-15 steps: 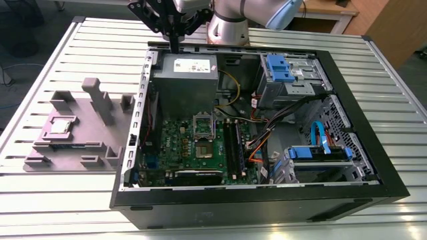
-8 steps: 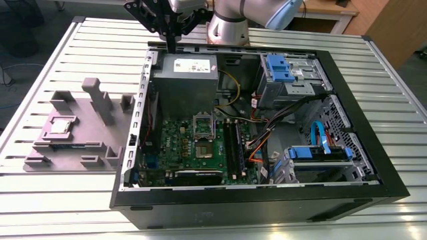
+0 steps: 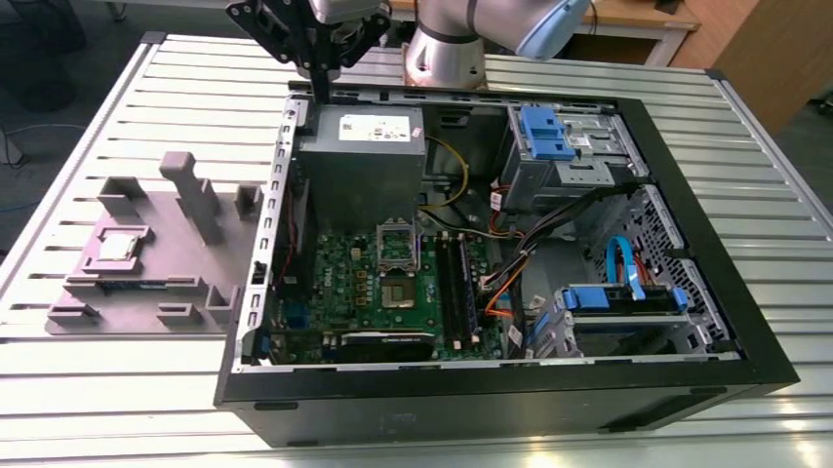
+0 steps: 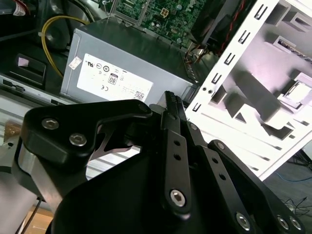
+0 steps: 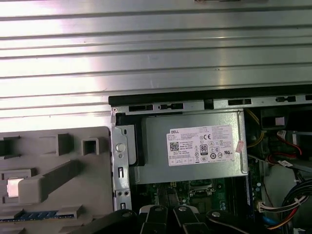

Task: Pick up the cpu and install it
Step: 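Reach for the cpu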

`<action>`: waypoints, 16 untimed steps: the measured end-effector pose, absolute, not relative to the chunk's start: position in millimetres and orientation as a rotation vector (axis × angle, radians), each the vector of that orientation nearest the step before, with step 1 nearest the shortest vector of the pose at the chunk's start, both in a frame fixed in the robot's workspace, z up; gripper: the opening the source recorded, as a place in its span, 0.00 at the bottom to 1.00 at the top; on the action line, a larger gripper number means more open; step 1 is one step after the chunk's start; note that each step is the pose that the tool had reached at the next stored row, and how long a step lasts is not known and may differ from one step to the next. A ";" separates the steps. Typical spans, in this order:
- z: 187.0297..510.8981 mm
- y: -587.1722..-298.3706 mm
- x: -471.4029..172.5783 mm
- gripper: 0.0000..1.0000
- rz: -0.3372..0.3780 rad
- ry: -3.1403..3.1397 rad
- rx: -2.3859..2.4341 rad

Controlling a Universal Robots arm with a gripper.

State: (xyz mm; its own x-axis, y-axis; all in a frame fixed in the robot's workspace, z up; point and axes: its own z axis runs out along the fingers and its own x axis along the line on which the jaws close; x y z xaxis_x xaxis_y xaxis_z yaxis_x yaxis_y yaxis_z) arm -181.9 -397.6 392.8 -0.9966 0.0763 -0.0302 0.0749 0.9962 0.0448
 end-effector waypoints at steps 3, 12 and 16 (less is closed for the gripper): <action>392.7 -397.5 -185.5 0.11 0.068 3.107 0.118; 392.5 -397.5 -189.5 0.11 0.068 3.107 0.117; 392.5 -397.5 -190.1 0.11 0.068 3.107 0.117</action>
